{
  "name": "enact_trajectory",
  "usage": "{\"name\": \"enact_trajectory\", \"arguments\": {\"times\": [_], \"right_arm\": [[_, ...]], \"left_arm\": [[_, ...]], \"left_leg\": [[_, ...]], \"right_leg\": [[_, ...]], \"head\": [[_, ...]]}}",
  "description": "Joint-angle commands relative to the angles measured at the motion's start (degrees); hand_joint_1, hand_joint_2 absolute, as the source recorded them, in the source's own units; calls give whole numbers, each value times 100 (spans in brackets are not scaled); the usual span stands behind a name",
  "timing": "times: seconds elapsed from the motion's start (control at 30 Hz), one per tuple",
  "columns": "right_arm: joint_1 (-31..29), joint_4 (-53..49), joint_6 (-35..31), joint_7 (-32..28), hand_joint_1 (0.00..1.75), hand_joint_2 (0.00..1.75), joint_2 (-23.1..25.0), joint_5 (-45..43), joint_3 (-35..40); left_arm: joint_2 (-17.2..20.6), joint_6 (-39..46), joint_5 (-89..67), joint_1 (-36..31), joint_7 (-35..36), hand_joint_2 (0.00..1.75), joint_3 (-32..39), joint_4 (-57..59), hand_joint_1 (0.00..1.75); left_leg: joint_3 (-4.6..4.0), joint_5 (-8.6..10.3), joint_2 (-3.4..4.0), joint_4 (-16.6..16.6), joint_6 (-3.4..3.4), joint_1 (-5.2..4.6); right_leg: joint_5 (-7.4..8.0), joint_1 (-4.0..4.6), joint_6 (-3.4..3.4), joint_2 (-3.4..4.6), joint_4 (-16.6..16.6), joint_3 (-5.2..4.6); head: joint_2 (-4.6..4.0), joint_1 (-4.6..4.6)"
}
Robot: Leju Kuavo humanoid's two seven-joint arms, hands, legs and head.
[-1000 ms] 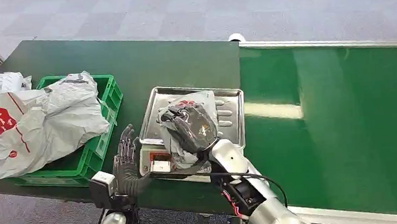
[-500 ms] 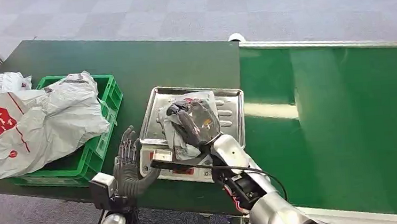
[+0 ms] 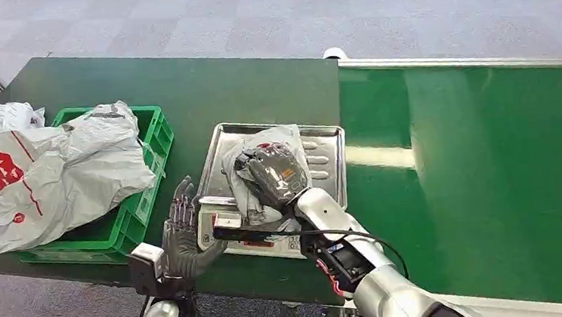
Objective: Moved the parcel from conveyor to table for the left to box.
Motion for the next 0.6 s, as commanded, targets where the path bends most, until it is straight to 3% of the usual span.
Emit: {"name": "enact_trajectory", "arguments": {"times": [0.03, 0.13, 0.17, 0.2, 0.23, 0.37, 0.4, 0.47, 0.57, 0.6], "right_arm": [[-408, -135, -891, -913, 175, 175, -404, -1895, -1473], [-316, -545, -881, -1352, 175, 175, -565, -2394, -1911], [-137, -844, -810, -1571, 152, 175, -610, -2703, -2143], [-41, -934, -723, -1658, 30, 175, -643, -2785, -2180], [26, -986, -693, -1702, 0, 175, -649, -2835, -2207], [365, -1247, -367, -2042, 0, 175, -557, -3245, -2320], [1510, -3027, 1225, -2247, 0, 175, -615, -5168, -2708], [2174, -3734, 1007, -2247, 0, 175, -981, -5509, -2318], [2295, -3995, 1000, -2247, 0, 175, -1070, -5826, -2289], [2330, -4051, 960, -2247, 0, 175, -1052, -5894, -2356]], "left_arm": [[98, 61, 20, -9, 13, 175, -64, 193, 0], [111, 142, 30, 17, 13, 175, -84, 152, 0], [114, 237, 8, 86, 13, 175, -69, 66, 0], [123, 244, 1, 136, 13, 175, -72, 13, 0], [124, 243, -2, 157, 13, 175, -75, -8, 0], [77, 266, -45, 128, 13, 175, -64, 33, 0], [70, 302, -47, 115, 13, 175, -73, 66, 0], [73, 301, -53, 86, 13, 175, -72, 72, 0], [70, 270, -67, 51, 13, 175, -68, 104, 0], [60, 264, -73, 46, 13, 175, -71, 111, 0]], "left_leg": [[-5, 6, -17, 1, 6, -4], [-6, 4, -14, 4, 5, -3], [-5, 4, -16, 3, 6, -2], [-1, 3, -13, 1, 8, -3], [2, 2, -11, -1, 5, -1], [8, 0, -19, -5, 3, -2], [12, 1, -21, -10, 4, -3], [17, 3, -37, -19, 2, 3], [21, 4, -59, -20, 6, 3], [-7, -3, -44, 0, 3, 0]], "right_leg": [[-1, -2, 1, -26, 0, 2], [-1, -2, 2, -19, 1, 0], [-1, -1, 2, -21, -1, 5], [-1, -2, 2, -21, -5, 9], [0, 0, 2, -15, -7, 11], [-4, 0, -1, -26, -10, 18], [-4, 0, -2, -29, -13, 22], [-4, 5, -2, -42, -27, 33], [-10, 6, 0, -68, -32, 41], [-12, 0, 6, -42, -7, 8]], "head": [[0, 0], [0, 0], [0, 2], [0, 0], [0, 2], [0, 2], [0, 0], [0, -2], [0, 0], [0, -4]]}}
